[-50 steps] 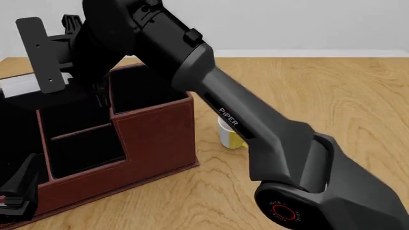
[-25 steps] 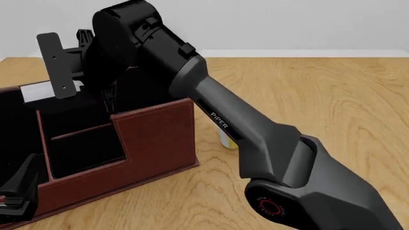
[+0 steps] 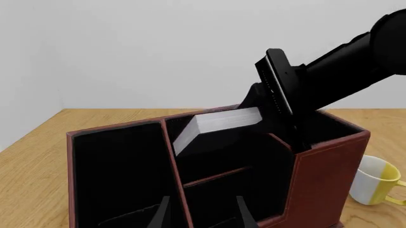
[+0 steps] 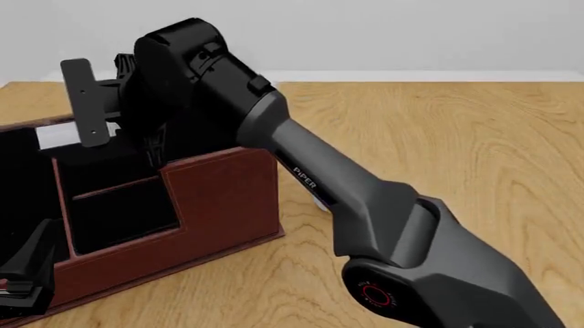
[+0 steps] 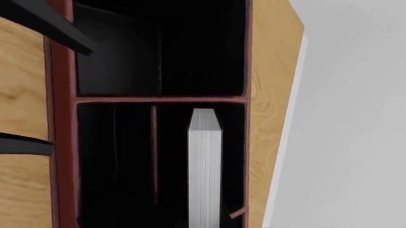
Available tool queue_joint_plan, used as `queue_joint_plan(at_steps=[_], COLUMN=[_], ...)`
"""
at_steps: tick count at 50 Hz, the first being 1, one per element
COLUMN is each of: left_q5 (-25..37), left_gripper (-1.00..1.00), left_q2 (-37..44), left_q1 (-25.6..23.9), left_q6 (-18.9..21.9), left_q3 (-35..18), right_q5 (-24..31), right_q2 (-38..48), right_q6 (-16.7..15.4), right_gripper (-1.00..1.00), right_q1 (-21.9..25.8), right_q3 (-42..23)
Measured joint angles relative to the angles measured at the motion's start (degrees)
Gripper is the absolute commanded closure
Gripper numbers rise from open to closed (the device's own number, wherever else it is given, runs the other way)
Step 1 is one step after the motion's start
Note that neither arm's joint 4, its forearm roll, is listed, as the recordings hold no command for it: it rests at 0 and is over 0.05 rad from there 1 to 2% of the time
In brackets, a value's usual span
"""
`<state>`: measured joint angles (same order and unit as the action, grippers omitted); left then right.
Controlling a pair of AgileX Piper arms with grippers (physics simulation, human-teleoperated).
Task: Pick up the book and place it in the front compartment of the caddy.
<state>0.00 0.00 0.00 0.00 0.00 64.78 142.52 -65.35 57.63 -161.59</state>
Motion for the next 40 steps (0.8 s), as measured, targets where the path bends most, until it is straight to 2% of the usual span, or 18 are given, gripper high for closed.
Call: queue_joint_plan(at_steps=[10,11,18,40], left_q5=[0.0,0.0,0.0,0.0], left_gripper=[-1.0,-1.0,-1.0,-1.0], left_q2=[0.0,0.0,0.0,0.0], left_q1=[0.0,0.0,0.0,0.0], left_q6=[0.0,0.0,0.0,0.0], left_q3=[0.0,0.0,0.0,0.0], right_q5=[-1.4,-1.6,-4.0,-5.8], right_q2=[0.3,0.3,0.5,0.7], right_q6=[0.7,0.8,1.9,2.4], right_gripper=[1.0,-1.0,-1.0,-1.0], right_q1=[-0.4,-0.5,-1.1,-2.1], right_q3=[0.1,0.1,-0.8,-0.7])
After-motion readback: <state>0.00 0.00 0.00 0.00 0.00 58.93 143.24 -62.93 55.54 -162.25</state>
